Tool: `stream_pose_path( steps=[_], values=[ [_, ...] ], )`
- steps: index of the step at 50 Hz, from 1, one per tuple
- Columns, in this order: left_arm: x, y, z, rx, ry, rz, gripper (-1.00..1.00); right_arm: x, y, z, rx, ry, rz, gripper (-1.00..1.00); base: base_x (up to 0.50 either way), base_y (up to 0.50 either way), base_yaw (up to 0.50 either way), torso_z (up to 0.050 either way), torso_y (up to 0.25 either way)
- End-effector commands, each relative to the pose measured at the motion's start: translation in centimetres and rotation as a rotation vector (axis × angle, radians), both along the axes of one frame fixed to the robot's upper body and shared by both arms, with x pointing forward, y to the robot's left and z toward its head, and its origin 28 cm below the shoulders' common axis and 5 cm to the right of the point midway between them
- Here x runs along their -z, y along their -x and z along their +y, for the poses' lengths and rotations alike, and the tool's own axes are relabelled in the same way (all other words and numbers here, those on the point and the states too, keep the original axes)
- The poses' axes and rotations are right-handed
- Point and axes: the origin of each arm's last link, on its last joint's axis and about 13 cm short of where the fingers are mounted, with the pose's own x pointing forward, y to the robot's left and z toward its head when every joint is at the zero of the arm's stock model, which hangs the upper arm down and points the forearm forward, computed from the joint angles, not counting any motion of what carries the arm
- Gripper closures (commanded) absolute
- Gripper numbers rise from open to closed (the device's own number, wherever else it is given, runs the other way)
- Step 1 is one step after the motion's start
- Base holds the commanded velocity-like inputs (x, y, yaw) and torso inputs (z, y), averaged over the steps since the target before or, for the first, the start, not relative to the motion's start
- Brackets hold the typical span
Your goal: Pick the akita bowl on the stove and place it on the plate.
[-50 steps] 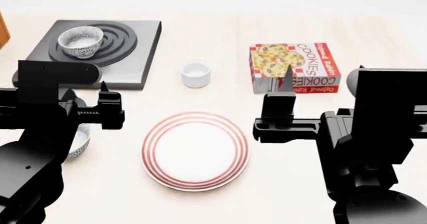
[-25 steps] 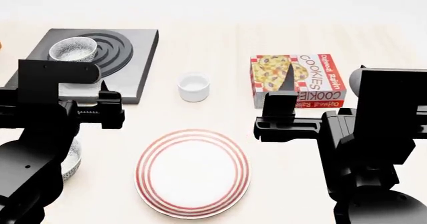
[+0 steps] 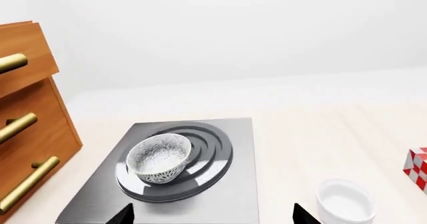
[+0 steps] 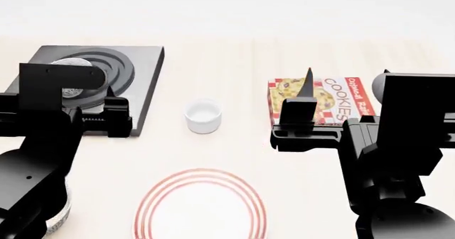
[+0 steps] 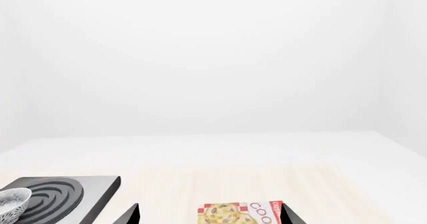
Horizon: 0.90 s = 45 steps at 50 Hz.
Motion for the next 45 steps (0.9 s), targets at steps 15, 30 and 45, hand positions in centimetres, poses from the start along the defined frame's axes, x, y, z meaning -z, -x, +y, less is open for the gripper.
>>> stream_pose_path(
  steps=[15,30,45],
  values=[
    [-0.22,0.04,-0.23,0.021,0.024,-0.007,-1.0,0.21,-0.23,-0.25,0.001,-0.022,-0.007,-1.0,0.25,0.0,0.0,0.0,0.0],
    [-0.25,0.04,-0.22,0.026,0.018,-0.005,-1.0,0.11,-0.19,-0.2,0.001,-0.023,-0.008,-1.0,0.25,0.0,0.0,0.0,0.001],
    [-0.48,0.08,-0.24,0.026,0.015,-0.006,-1.0,-0.02,-0.13,-0.17,0.002,-0.023,-0.007,-1.0,0.25,0.0,0.0,0.0,0.001]
  ],
)
